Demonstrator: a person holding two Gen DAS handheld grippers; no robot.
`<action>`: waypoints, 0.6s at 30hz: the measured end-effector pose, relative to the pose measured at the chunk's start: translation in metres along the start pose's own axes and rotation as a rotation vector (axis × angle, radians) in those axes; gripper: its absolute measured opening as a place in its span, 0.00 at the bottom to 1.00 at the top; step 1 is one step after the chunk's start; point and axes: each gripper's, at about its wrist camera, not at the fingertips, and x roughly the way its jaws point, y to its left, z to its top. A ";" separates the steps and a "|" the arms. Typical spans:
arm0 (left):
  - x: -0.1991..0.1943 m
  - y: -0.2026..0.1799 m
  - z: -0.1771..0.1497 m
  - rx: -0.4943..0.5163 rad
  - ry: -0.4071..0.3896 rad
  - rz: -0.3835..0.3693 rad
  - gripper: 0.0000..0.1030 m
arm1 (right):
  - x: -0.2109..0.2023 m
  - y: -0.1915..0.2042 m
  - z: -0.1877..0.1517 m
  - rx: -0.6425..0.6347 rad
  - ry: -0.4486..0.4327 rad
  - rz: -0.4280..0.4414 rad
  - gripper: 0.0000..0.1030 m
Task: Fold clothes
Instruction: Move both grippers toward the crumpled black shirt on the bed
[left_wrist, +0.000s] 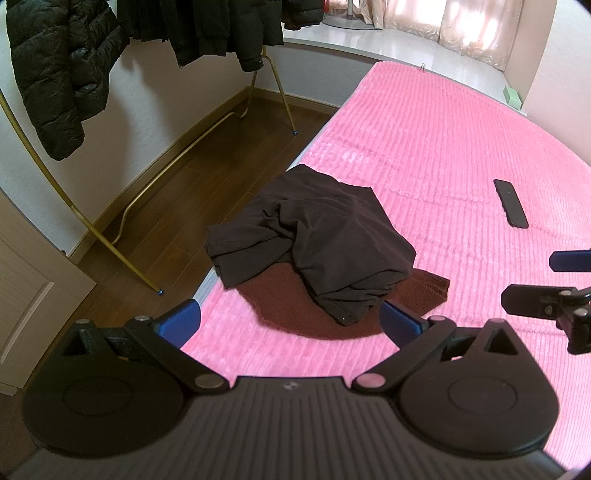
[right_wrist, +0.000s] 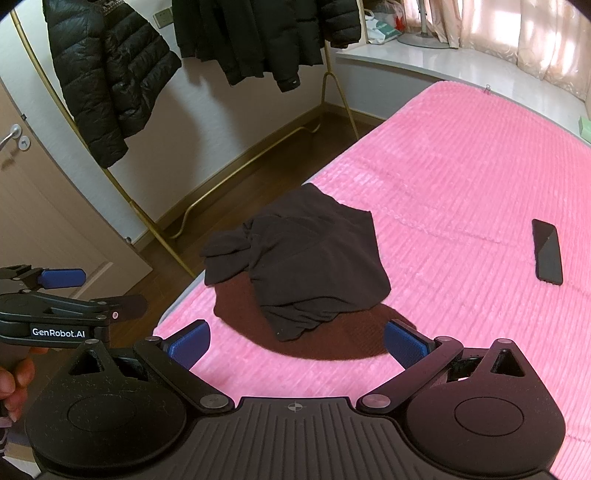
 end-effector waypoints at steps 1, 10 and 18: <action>0.000 0.000 0.000 -0.001 0.000 0.000 0.99 | 0.000 0.000 0.000 -0.002 0.001 0.000 1.00; -0.002 -0.002 -0.002 0.001 0.001 -0.002 0.99 | 0.000 0.001 -0.004 -0.004 0.008 -0.004 1.00; -0.003 -0.001 -0.003 0.002 0.002 -0.004 0.99 | 0.000 0.001 -0.004 -0.003 0.010 -0.005 1.00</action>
